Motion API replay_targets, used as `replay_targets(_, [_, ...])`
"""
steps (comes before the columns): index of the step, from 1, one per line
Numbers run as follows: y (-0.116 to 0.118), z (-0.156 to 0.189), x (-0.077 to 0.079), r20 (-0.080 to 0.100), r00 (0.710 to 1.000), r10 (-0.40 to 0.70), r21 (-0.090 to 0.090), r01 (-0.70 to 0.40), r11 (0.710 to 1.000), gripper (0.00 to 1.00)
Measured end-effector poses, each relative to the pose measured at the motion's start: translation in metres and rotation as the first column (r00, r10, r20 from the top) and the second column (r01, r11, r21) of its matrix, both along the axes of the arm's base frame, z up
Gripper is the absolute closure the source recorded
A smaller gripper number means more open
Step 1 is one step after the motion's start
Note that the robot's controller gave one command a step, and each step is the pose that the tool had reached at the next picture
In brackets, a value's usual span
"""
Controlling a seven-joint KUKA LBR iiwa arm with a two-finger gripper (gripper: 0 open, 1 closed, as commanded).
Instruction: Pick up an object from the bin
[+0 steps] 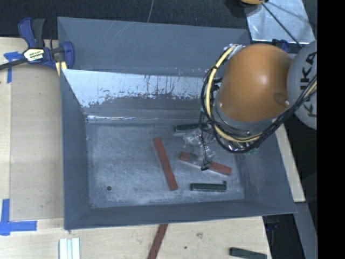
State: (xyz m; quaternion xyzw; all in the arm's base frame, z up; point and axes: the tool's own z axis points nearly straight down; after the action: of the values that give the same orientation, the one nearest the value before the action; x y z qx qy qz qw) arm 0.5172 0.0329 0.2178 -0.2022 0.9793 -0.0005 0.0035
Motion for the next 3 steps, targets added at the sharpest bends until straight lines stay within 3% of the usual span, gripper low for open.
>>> replay_targets(1, [0.003, -0.038, -0.008, -0.004, 0.980, 0.198, 0.000, -0.198, 0.980, 1.00])
replay_targets(2, [0.013, -0.066, -0.028, -0.004, 0.999, 0.054, 0.000, -0.054, 0.999, 1.00])
replay_targets(3, [0.017, -0.074, 0.019, -0.004, 1.000, 0.020, 0.000, -0.020, 1.000, 0.00])
